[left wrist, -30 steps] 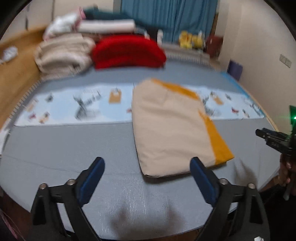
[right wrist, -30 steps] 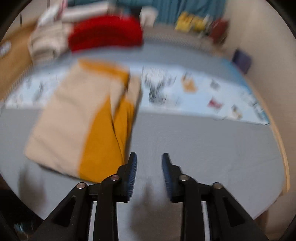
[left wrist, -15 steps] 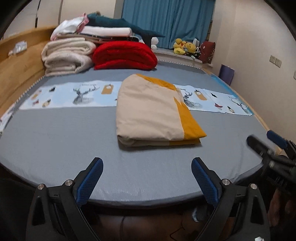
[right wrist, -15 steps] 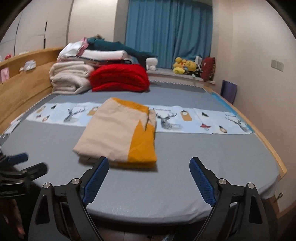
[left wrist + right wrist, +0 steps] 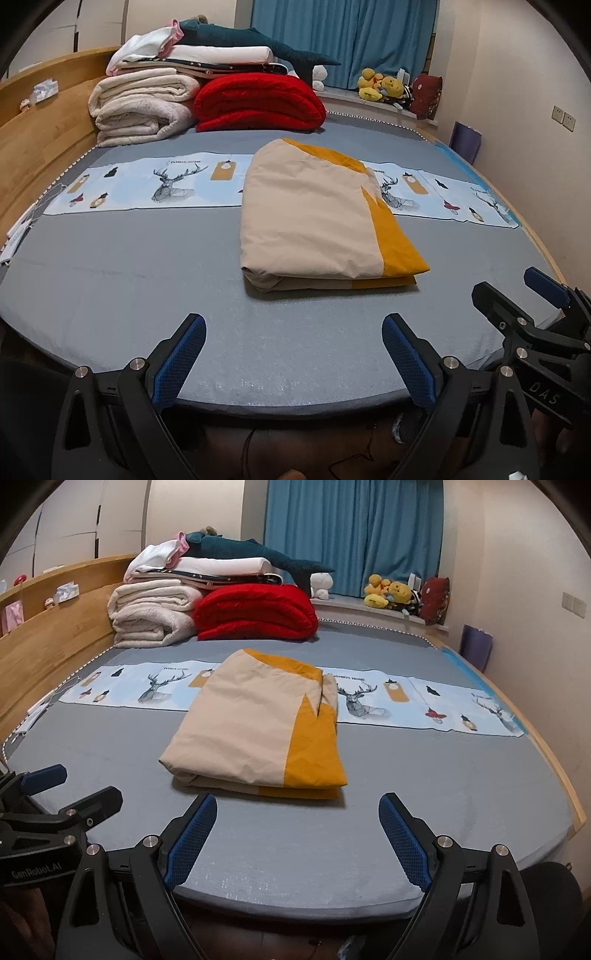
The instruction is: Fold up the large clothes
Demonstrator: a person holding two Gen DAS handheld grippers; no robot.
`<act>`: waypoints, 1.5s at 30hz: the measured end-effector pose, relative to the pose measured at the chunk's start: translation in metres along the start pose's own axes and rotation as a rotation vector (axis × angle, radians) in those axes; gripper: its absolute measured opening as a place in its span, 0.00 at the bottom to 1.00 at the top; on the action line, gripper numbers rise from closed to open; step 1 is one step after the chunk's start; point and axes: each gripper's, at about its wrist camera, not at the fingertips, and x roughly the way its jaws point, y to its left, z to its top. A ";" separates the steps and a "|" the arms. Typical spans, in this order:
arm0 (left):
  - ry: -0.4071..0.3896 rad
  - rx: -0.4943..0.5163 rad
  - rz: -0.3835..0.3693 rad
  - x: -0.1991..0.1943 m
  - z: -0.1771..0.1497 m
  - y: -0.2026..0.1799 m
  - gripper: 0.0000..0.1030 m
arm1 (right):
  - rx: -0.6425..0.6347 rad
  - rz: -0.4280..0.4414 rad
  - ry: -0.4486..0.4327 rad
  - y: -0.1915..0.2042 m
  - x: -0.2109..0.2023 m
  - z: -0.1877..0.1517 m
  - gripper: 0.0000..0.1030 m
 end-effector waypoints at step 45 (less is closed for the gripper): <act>0.030 0.007 -0.012 0.008 -0.006 -0.003 0.92 | -0.011 -0.007 0.022 0.004 0.012 -0.004 0.87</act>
